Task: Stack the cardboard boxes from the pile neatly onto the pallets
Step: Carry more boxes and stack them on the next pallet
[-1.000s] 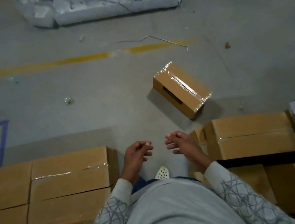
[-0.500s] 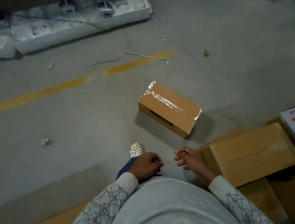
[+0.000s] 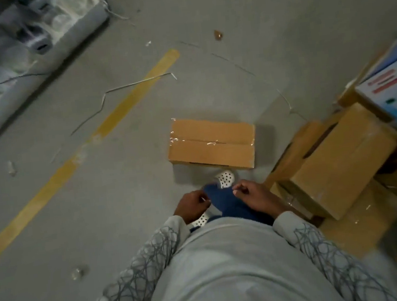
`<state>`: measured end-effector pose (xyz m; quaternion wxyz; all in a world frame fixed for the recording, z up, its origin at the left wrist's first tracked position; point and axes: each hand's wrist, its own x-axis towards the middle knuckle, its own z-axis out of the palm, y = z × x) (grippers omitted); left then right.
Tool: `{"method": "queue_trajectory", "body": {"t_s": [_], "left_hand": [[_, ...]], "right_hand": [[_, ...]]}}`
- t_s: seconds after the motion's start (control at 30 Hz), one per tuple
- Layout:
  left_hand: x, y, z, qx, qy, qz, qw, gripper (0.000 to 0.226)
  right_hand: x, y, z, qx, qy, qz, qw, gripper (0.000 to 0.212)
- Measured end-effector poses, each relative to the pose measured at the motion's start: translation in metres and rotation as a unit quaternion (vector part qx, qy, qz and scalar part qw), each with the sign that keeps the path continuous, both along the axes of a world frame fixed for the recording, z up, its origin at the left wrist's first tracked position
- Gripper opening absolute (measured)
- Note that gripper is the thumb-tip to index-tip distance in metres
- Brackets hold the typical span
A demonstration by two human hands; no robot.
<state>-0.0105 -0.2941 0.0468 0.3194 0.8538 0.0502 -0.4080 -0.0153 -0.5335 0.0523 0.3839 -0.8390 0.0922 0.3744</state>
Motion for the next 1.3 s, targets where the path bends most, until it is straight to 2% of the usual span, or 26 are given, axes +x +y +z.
{"method": "queue_trajectory", "body": {"t_s": [0.07, 0.17, 0.23, 0.3, 0.4, 0.47, 0.53, 0.7, 0.77, 0.87, 0.93, 0.97, 1.0, 1.07, 1.2, 1.27, 1.3], "left_hand": [[0.038, 0.007, -0.01, 0.031, 0.052, -0.068, 0.996, 0.025], [0.089, 0.029, -0.016, 0.144, 0.071, -0.138, 0.977, 0.032], [0.121, 0.044, -0.016, 0.214, 0.04, -0.175, 0.96, 0.037], [0.153, 0.053, -0.015, 0.243, 0.006, -0.167, 0.956, 0.036], [0.2, 0.062, -0.013, 0.202, 0.02, -0.124, 0.971, 0.028], [0.228, 0.066, -0.014, 0.155, 0.043, -0.124, 0.979, 0.027], [0.251, 0.071, -0.018, 0.129, 0.063, -0.154, 0.978, 0.027], [0.302, 0.101, -0.035, 0.096, 0.127, -0.253, 0.954, 0.02], [0.328, 0.119, -0.043, 0.086, 0.144, -0.292, 0.942, 0.02], [0.37, 0.134, -0.054, 0.087, 0.151, -0.326, 0.929, 0.011], [0.397, 0.125, -0.079, 0.086, 0.151, -0.353, 0.919, 0.007], [0.409, 0.116, -0.099, 0.087, 0.147, -0.371, 0.913, 0.007], [0.42, 0.106, -0.122, 0.086, 0.144, -0.385, 0.908, 0.006], [0.436, 0.087, -0.181, 0.083, 0.132, -0.411, 0.898, 0.015], [0.443, 0.057, -0.307, 0.085, 0.095, -0.488, 0.864, 0.006], [0.44, 0.044, -0.364, 0.081, 0.058, -0.512, 0.853, 0.032], [0.439, 0.037, -0.39, 0.081, 0.023, -0.522, 0.849, 0.044]], "right_hand": [[0.03, 0.002, -0.017, -0.012, 0.034, -0.019, 0.999, 0.018], [0.074, 0.004, -0.034, -0.038, 0.059, -0.05, 0.996, 0.016], [0.096, 0.004, -0.039, -0.062, 0.078, -0.067, 0.993, 0.018], [0.11, 0.005, -0.043, -0.097, 0.111, -0.055, 0.988, 0.018], [0.127, 0.011, -0.043, -0.113, 0.136, -0.077, 0.981, 0.026], [0.137, 0.02, -0.045, -0.1, 0.135, -0.139, 0.976, 0.018], [0.152, 0.033, -0.047, -0.085, 0.135, -0.209, 0.965, 0.013], [0.187, 0.088, -0.053, -0.042, 0.148, -0.372, 0.915, 0.018], [0.199, 0.114, -0.06, -0.016, 0.164, -0.454, 0.875, 0.014], [0.218, 0.168, -0.073, 0.047, 0.186, -0.618, 0.762, 0.016], [0.231, 0.2, -0.095, 0.091, 0.199, -0.714, 0.665, 0.016], [0.237, 0.214, -0.112, 0.1, 0.196, -0.74, 0.636, 0.014], [0.241, 0.227, -0.136, 0.106, 0.187, -0.752, 0.623, 0.011], [0.253, 0.247, -0.191, 0.087, 0.177, -0.754, 0.627, 0.011], [0.267, 0.259, -0.317, 0.031, 0.194, -0.696, 0.691, 0.032], [0.27, 0.253, -0.376, -0.021, 0.203, -0.682, 0.703, 0.052], [0.27, 0.248, -0.401, -0.045, 0.207, -0.699, 0.683, 0.062]]}}
